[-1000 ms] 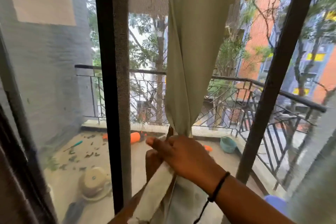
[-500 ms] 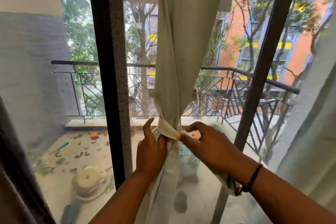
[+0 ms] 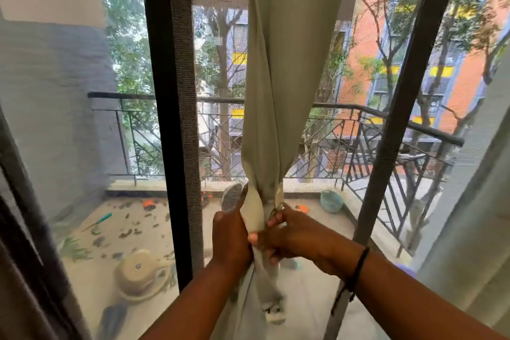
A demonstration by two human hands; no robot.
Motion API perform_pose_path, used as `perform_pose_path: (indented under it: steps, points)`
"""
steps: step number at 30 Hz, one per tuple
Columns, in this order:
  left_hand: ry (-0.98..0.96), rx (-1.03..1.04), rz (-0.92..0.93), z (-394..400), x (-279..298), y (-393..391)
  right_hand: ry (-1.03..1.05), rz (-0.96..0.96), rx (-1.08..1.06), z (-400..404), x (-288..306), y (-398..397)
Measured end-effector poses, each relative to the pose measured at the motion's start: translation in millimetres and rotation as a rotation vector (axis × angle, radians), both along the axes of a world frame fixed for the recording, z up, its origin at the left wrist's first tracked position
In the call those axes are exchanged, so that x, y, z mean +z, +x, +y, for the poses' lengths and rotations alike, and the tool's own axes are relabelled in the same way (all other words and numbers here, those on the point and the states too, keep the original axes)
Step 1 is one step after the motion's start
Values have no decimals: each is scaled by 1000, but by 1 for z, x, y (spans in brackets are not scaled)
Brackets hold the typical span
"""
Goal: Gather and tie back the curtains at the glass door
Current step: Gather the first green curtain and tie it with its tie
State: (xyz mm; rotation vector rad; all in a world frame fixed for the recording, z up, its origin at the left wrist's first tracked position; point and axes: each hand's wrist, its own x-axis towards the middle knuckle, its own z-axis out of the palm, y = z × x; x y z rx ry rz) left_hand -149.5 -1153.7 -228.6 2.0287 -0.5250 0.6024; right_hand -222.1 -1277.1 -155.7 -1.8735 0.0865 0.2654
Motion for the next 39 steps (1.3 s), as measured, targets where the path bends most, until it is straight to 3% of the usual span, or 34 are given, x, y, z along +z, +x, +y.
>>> perform_pose_path:
  steps: [3,9,11,14,16,26,35,39]
  points:
    - [-23,33,12,-4,2,-5,-54,-25,-29,-4,-4,6]
    - [249,234,-164,-23,16,-21,-310,-235,-77,-24,-3,10]
    - [282,158,-53,-31,18,-26,-320,-220,-12,-29,-4,9]
    - [407,202,-69,-38,9,-17,-191,-177,17,-38,3,4]
    - [361,246,-55,-43,11,-13,-54,-127,15,-44,10,-3]
    - [156,167,9,-43,-5,17,-154,-137,121,-65,19,-32]
    - [-315,-412,595,-53,16,-9,-310,-354,-37,-117,-6,2]
    - [-515,-499,832,-46,16,-11,-131,-284,19,-112,-3,5]
